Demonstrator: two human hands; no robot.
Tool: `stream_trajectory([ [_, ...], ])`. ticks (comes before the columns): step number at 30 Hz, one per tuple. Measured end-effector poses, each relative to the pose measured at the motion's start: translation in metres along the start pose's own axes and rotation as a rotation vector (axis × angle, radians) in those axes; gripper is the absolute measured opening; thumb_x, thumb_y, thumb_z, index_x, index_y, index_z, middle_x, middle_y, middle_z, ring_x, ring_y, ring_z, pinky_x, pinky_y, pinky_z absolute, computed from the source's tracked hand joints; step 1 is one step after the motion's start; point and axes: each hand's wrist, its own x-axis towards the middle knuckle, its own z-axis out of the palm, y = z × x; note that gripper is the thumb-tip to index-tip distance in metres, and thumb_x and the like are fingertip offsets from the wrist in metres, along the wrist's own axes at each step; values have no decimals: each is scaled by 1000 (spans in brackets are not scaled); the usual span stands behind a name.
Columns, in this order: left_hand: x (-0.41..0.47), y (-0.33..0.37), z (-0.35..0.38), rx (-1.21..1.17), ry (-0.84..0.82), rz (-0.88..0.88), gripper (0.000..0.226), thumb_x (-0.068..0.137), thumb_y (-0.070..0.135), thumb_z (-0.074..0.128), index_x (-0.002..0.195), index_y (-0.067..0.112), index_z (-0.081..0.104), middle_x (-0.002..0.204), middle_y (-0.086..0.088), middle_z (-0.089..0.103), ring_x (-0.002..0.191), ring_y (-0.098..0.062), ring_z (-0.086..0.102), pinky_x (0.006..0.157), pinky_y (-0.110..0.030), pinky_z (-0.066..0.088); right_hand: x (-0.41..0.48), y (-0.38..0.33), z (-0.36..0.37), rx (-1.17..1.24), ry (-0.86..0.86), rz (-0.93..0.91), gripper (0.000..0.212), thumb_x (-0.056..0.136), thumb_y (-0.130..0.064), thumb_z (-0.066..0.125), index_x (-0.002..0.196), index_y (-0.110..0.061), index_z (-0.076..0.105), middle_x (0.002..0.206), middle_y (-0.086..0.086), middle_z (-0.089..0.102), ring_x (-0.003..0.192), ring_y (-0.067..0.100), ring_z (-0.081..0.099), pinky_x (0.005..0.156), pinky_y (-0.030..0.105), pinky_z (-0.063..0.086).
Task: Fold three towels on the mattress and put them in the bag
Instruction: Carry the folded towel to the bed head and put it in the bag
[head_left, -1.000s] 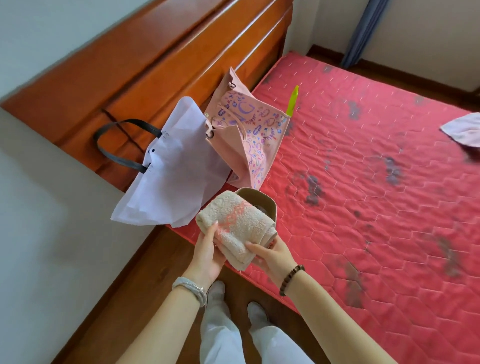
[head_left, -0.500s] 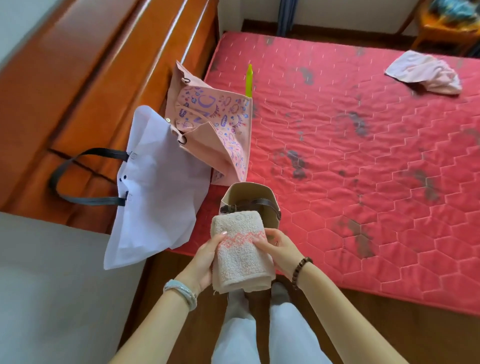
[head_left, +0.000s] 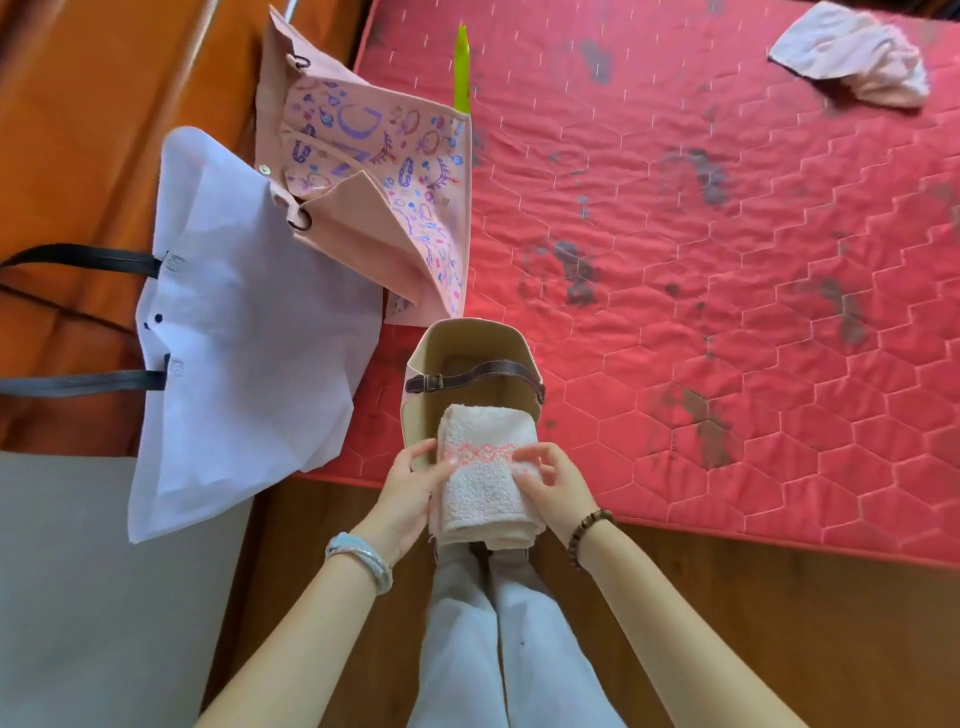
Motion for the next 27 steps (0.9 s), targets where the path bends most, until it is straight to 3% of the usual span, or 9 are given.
stream_trajectory([
  [4, 33, -7, -10, 87, -7, 103, 37, 98, 8, 60, 126, 25, 43, 126, -13, 63, 116, -25, 66, 97, -48, 56, 32, 2, 7, -108, -53, -113, 35, 89, -1, 57, 119, -17, 65, 116, -14, 61, 115, 4, 54, 111, 33, 40],
  [7, 64, -7, -18, 238, -10, 189, 26, 98, 4, 58, 116, 23, 60, 126, -7, 63, 123, -25, 60, 102, -50, 51, 63, 3, 16, -130, -73, -153, 45, 84, 10, 55, 121, -14, 66, 117, -16, 60, 121, 5, 50, 113, 32, 36],
  [9, 85, -5, -20, 334, -8, 233, 34, 96, -2, 57, 109, 26, 71, 121, 1, 67, 122, -22, 60, 104, -47, 50, 84, 7, 23, -140, -71, -150, 51, 83, 14, 52, 125, -12, 64, 131, -5, 59, 132, 9, 45, 113, 22, 31],
  [11, 104, -3, -18, 393, -13, 263, 44, 94, -9, 53, 110, 27, 73, 122, 6, 68, 120, -12, 60, 104, -35, 50, 108, 13, 32, -135, -38, -135, 54, 84, 17, 48, 129, -9, 62, 139, 3, 55, 136, 11, 41, 104, 9, 27],
  [14, 131, 3, -8, 462, 22, 292, 49, 93, -15, 46, 117, 19, 72, 123, 6, 67, 110, 1, 58, 86, -11, 50, 140, 21, 45, -134, 22, -133, 52, 85, 15, 49, 130, -9, 61, 140, 3, 54, 138, 13, 41, 103, 11, 25],
  [18, 168, 0, 1, 514, 202, 329, 38, 97, -7, 47, 115, 16, 71, 95, 18, 59, 80, 7, 53, 63, -1, 46, 170, 31, 63, -46, 80, -62, 50, 86, 14, 51, 132, -4, 58, 142, 8, 51, 139, 17, 39, 109, 17, 27],
  [20, 185, -5, 3, 495, 157, 282, 47, 95, -16, 40, 123, 11, 67, 106, 8, 62, 88, 4, 56, 67, -5, 49, 183, 36, 71, 25, 79, 17, 50, 86, 16, 47, 133, -1, 55, 140, 13, 51, 139, 23, 40, 114, 25, 29],
  [24, 214, -18, 7, 436, 139, 227, 56, 90, -23, 40, 127, 13, 63, 123, 0, 62, 120, -15, 58, 107, -35, 48, 205, 39, 81, 342, 88, 254, 32, 95, 8, 44, 123, 3, 59, 113, 11, 59, 126, 32, 52, 102, 31, 41],
  [27, 225, -26, 11, 384, 169, 177, 51, 95, -16, 41, 124, 21, 61, 134, -4, 60, 126, -19, 56, 111, -43, 45, 218, 48, 83, 469, 123, 326, 27, 98, -1, 44, 118, -2, 62, 85, 5, 65, 86, 24, 66, 84, 30, 49],
])
